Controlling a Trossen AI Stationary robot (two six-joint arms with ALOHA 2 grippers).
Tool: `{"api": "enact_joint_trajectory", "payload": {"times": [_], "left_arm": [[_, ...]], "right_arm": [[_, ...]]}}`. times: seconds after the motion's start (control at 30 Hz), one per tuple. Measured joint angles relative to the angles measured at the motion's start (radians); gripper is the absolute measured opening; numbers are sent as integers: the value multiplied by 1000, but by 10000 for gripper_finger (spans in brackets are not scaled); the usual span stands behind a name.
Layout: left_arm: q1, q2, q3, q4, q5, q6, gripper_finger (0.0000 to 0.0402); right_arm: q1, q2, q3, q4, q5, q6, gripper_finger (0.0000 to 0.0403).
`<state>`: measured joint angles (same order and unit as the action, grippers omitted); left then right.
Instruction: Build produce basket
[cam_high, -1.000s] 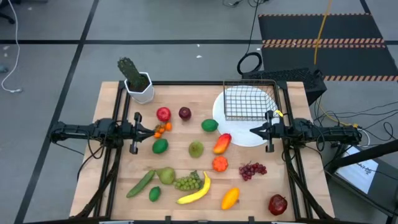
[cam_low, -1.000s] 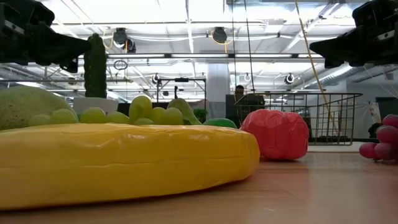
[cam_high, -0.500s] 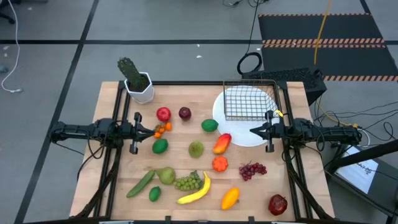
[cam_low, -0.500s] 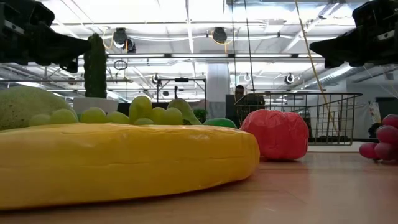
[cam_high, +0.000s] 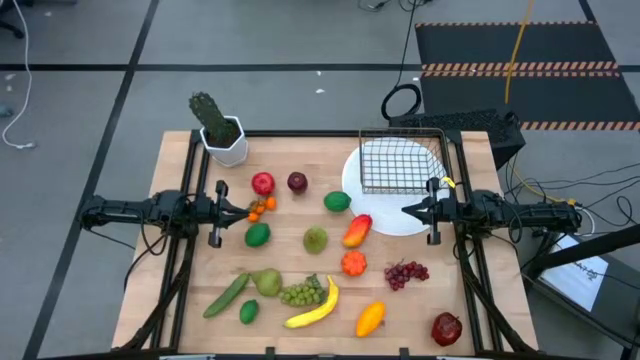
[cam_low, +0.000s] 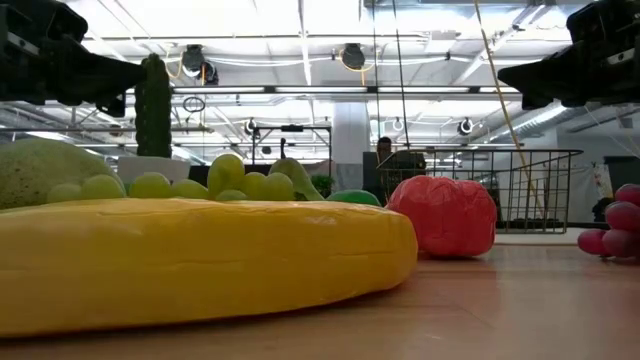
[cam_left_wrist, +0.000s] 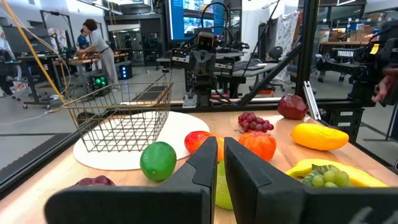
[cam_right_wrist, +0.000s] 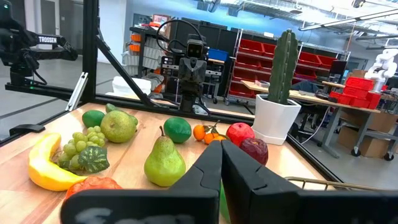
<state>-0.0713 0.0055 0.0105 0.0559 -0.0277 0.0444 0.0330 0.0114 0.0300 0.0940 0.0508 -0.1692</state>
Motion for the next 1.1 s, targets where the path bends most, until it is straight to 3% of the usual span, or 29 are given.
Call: {"api": "enact_joint_trajectory", "payload": {"times": [0.43, 0.67, 0.87, 1.1], "left_arm": [[0, 0, 0, 0, 0, 0, 33], [0, 0, 0, 0, 0, 0, 33], [0, 0, 0, 0, 0, 0, 33], [0, 0, 0, 0, 0, 0, 33]], "right_arm": [[-1, 0, 0, -13, 0, 2, 0], [12, 20, 38, -30, 16, 92, 0], [15, 163, 226, -18, 52, 97, 0], [15, 437, 537, -157, 20, 94, 0]]}}
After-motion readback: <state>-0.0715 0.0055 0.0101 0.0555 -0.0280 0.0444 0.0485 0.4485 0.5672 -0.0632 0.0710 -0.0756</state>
